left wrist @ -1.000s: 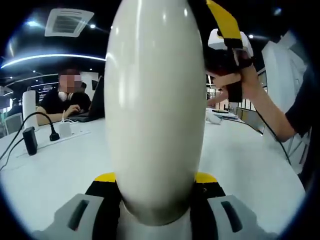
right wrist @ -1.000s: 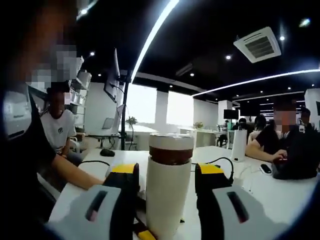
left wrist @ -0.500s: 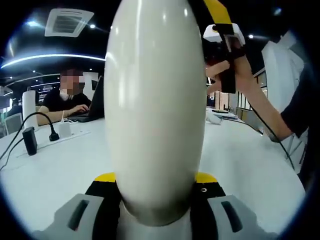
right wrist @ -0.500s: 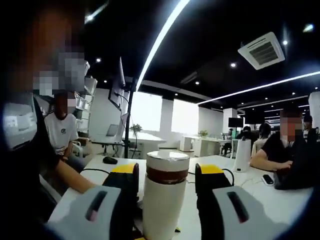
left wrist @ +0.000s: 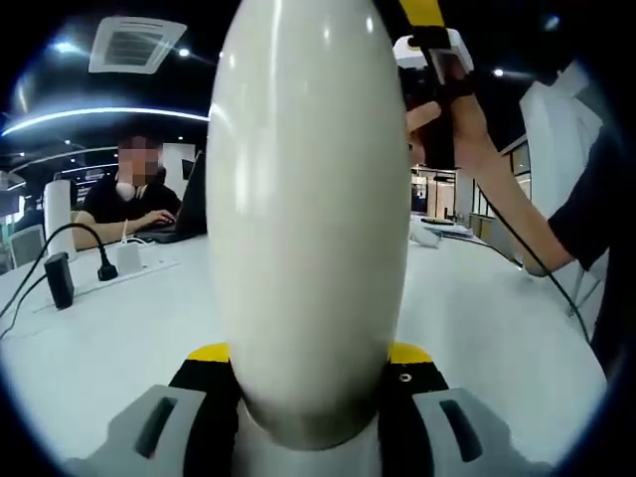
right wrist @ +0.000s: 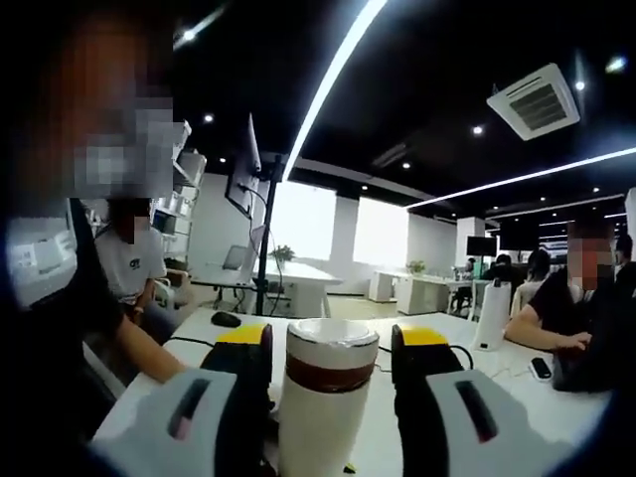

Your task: Grasp the water cup twist off the cup lid place the cup lid on the table

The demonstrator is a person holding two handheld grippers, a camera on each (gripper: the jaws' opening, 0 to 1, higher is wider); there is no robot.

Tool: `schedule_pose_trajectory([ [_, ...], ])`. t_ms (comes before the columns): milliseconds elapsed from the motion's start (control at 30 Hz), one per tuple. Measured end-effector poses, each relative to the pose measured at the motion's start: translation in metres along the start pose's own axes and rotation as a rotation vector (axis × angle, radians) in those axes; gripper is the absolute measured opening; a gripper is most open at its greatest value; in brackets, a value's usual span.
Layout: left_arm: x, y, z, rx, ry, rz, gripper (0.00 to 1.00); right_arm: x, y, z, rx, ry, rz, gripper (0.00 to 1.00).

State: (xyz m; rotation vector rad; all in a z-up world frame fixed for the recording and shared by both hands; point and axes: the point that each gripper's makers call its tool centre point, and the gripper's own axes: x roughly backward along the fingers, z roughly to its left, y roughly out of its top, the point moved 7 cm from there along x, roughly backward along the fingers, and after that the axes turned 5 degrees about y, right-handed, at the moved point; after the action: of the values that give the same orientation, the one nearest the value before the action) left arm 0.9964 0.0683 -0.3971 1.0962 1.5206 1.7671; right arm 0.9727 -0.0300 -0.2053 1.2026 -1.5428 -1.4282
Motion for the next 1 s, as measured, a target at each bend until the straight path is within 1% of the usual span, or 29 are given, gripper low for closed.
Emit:
schedule_pose_trajectory([
  [100, 0.000, 0.000, -0.001, 0.000, 0.000, 0.000, 0.55, -0.001, -0.005, 0.002, 0.009, 0.002, 0.017, 0.50],
  [167, 0.000, 0.001, -0.001, 0.000, -0.001, 0.000, 0.55, -0.004, -0.005, 0.000, 0.028, 0.001, 0.026, 0.50],
  [200, 0.000, 0.001, -0.002, 0.000, -0.002, -0.001, 0.55, -0.005, -0.003, -0.001, 0.067, 0.018, 0.050, 0.50],
  [267, 0.000, 0.001, -0.004, -0.001, -0.002, -0.001, 0.55, -0.007, 0.006, -0.002, 0.097, 0.023, 0.035, 0.50],
  [367, 0.000, 0.001, -0.005, -0.001, -0.002, -0.001, 0.55, -0.010, 0.010, -0.002, 0.085, 0.056, 0.019, 0.50],
  [433, 0.000, 0.001, -0.005, -0.001, -0.002, -0.001, 0.55, -0.014, 0.005, -0.001, 0.072, 0.069, 0.019, 0.50],
  [467, 0.000, 0.001, -0.005, -0.001, -0.002, -0.001, 0.56, -0.015, 0.001, -0.001, 0.078, 0.063, 0.017, 0.49],
  [533, 0.000, 0.001, -0.003, 0.000, -0.002, 0.000, 0.56, -0.016, -0.005, -0.003, 0.066, 0.054, 0.042, 0.46],
  [600, -0.001, 0.001, -0.001, 0.000, -0.002, 0.000, 0.56, -0.015, -0.009, -0.004, 0.053, 0.053, 0.050, 0.46],
  [700, -0.002, 0.000, 0.007, 0.001, -0.002, -0.001, 0.56, -0.013, -0.008, -0.006, 0.036, 0.065, 0.038, 0.46],
  [800, -0.002, -0.001, 0.012, 0.001, -0.002, -0.001, 0.56, -0.013, -0.009, -0.008, 0.006, 0.109, 0.003, 0.45],
  [933, -0.003, -0.001, 0.015, 0.001, -0.006, -0.004, 0.55, -0.013, -0.012, -0.015, -0.038, 0.194, -0.063, 0.45],
  [967, -0.003, -0.001, 0.017, 0.001, -0.008, -0.004, 0.55, -0.012, -0.014, -0.018, -0.065, 0.236, -0.088, 0.45],
  [1000, -0.003, -0.002, 0.019, 0.000, -0.009, -0.004, 0.55, -0.011, -0.015, -0.020, -0.064, 0.259, -0.096, 0.45],
])
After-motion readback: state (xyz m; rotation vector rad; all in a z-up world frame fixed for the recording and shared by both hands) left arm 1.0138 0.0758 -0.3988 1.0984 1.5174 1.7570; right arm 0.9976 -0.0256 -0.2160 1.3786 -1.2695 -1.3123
